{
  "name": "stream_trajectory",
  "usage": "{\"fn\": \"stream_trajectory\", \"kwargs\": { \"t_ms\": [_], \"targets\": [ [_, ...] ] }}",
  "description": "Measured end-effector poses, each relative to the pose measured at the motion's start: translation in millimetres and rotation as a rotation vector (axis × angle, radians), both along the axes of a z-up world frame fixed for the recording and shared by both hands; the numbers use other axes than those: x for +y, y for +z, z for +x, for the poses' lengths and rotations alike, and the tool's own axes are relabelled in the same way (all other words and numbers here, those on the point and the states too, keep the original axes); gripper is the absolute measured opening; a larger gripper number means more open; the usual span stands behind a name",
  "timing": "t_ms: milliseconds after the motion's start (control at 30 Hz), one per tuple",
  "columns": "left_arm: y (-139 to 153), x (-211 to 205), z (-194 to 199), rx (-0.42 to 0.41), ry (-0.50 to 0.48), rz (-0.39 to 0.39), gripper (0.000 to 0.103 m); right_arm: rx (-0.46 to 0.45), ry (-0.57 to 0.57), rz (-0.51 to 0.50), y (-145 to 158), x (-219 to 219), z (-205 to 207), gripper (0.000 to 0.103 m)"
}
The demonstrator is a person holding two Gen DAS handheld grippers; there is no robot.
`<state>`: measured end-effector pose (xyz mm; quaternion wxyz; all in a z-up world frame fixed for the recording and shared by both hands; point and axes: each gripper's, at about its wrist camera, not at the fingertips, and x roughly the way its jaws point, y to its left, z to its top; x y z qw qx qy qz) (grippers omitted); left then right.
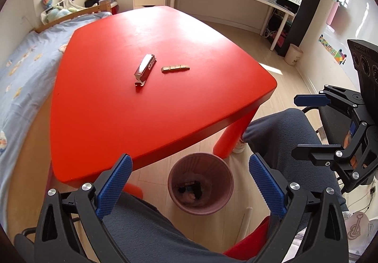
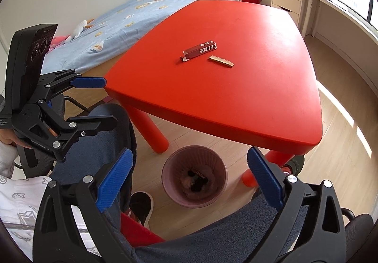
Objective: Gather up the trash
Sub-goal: 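Raise both tools back over the table toward the red box and clothespin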
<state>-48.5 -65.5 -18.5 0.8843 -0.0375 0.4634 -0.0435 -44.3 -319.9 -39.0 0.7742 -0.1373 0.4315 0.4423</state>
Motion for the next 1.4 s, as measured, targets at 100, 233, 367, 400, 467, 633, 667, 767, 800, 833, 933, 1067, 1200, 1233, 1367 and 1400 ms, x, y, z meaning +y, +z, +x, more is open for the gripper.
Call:
{"fn": "stream_trajectory", "kwargs": {
  "t_ms": [100, 233, 367, 400, 467, 633, 667, 767, 800, 833, 933, 1067, 1200, 1233, 1367, 1400],
  "targets": [
    [-0.2, 0.1, -0.4, -0.004, 0.005, 0.005, 0.095, 0.002, 0.002, 0.0, -0.3, 0.2, -0.6, 0.097],
    [0.0, -0.7, -1.4, -0.013, 0.0, 0.012, 0.095, 0.006, 0.001, 0.002, -0.8, 0.9, -1.0, 0.098],
    [-0.9, 1.4, -1.2, -0.004, 0.008, -0.007, 0.095, 0.015, -0.002, 0.004, -1.4, 0.6, 0.3, 0.098],
    [-0.9, 1.8, -1.2, -0.003, 0.009, -0.008, 0.095, 0.016, -0.002, 0.004, -0.8, 1.3, 0.9, 0.098],
    [-0.5, 2.9, -1.5, -0.005, 0.009, -0.009, 0.095, 0.015, 0.0, 0.006, -0.4, 1.6, 1.2, 0.098],
    [0.3, 5.0, -0.6, -0.003, 0.009, -0.013, 0.095, 0.012, 0.009, 0.014, 3.2, 3.7, 2.7, 0.098],
    [0.7, 5.8, -0.3, -0.003, 0.009, -0.014, 0.095, 0.011, 0.012, 0.014, 3.9, 4.1, 3.3, 0.098],
    [3.0, 9.0, 1.9, -0.009, 0.014, -0.015, 0.095, 0.001, 0.022, 0.016, 7.3, 6.2, 5.7, 0.098],
    [3.8, 10.7, 3.2, -0.01, 0.016, -0.016, 0.095, -0.003, 0.024, 0.015, 8.7, 7.0, 7.4, 0.098],
    [4.6, 12.3, 4.6, -0.012, 0.019, -0.017, 0.095, -0.006, 0.027, 0.017, 10.4, 7.7, 9.7, 0.098],
    [7.6, 18.4, 11.5, -0.021, 0.026, -0.018, 0.095, -0.02, 0.038, 0.012, 15.2, 10.8, 19.1, 0.098],
    [15.7, 27.1, 24.1, -0.036, 0.022, 0.0, 0.095, -0.051, 0.066, 0.003, 24.6, 18.7, 35.3, 0.098],
    [25.4, 37.9, 40.2, -0.054, 0.02, 0.019, 0.095, -0.083, 0.095, 0.002, 36.6, 28.6, 56.6, 0.098],
    [28.0, 40.5, 45.0, -0.059, 0.019, 0.019, 0.095, -0.089, 0.103, 0.001, 38.7, 31.4, 61.9, 0.098],
    [32.1, 50.3, 62.2, -0.065, 0.015, 0.033, 0.095, -0.11, 0.14, -0.012, 43.9, 43.8, 81.5, 0.098],
    [32.2, 52.3, 66.7, -0.062, 0.014, 0.039, 0.095, -0.114, 0.15, -0.017, 44.4, 47.7, 86.0, 0.098]
  ]
}}
